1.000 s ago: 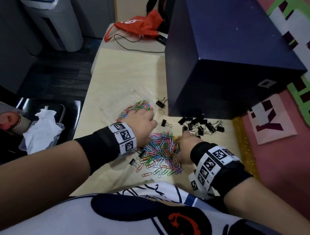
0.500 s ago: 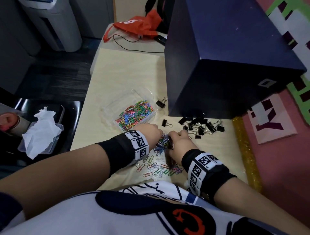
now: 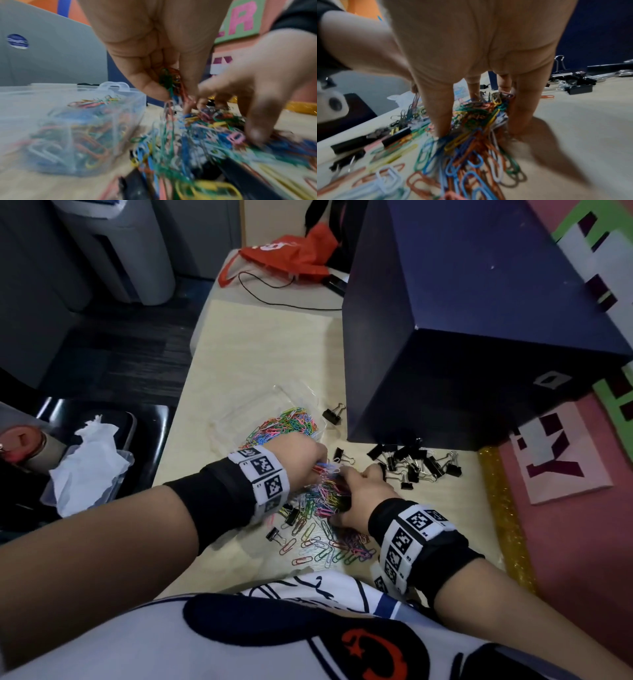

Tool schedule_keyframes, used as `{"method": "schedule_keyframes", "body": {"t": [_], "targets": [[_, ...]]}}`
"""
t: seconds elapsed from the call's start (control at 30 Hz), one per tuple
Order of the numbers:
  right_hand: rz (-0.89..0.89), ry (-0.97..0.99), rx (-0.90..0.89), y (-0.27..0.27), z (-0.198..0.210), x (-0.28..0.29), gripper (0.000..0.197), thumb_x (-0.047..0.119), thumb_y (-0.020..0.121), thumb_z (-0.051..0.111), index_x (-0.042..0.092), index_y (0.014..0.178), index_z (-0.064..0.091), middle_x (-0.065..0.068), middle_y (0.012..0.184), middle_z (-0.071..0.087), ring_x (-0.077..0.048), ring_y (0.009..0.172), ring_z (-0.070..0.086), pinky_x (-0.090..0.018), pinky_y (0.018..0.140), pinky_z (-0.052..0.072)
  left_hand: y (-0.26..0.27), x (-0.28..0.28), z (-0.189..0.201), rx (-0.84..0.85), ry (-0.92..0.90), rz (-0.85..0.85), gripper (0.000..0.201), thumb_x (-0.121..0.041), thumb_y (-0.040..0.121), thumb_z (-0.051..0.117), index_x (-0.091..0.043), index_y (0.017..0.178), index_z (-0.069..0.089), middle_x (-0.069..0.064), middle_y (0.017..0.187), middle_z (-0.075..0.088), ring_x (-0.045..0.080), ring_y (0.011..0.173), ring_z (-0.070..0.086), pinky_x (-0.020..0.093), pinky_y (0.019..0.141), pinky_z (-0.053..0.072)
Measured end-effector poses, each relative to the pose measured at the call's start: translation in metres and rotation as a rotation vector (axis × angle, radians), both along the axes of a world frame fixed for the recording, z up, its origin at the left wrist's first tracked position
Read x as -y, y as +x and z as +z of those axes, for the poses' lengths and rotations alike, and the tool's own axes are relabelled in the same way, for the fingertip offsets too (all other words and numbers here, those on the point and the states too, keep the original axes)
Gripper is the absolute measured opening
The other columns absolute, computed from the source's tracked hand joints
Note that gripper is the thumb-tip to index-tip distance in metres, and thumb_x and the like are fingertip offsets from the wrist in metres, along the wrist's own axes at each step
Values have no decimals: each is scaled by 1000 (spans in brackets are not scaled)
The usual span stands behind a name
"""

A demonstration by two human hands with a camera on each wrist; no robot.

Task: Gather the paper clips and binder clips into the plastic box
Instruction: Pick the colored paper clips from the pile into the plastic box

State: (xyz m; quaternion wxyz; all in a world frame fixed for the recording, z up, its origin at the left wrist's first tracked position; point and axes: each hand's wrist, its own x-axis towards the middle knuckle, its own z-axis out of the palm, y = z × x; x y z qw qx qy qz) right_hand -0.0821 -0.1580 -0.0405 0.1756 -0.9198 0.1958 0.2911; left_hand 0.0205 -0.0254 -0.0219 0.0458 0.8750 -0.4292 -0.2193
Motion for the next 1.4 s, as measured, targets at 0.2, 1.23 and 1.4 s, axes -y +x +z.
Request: {"method": "schedule_keyframes", "body": {"t": [0.2, 1.23, 1.4], "targets": [[35, -8, 93, -1, -6, -5, 43, 34, 86, 61, 28, 125, 43, -8, 123, 33, -33, 106, 53, -41, 94, 48, 24, -13, 16, -23, -145, 193, 25, -36, 83, 68, -22, 103, 66, -5, 87, 64, 17, 90, 60, 28, 77, 45], [138, 167, 366, 96, 64, -40, 28, 32, 86, 67, 26, 111, 56, -2, 114, 58, -21, 98, 57, -27, 83, 44, 59, -61, -12, 99, 91, 452, 40, -9, 90, 52, -25, 127, 56, 5, 118, 64, 26, 105, 60, 37, 84, 52], [92, 152, 248, 101, 62, -40, 51, 36, 88, 64, 20, 132, 45, -5, 126, 58, -24, 108, 59, -31, 89, 48, 63, -62, -13, 88, 90, 454, 39, -12, 92, 50, -24, 129, 55, 5, 121, 63, 25, 108, 59, 36, 87, 51]]}}
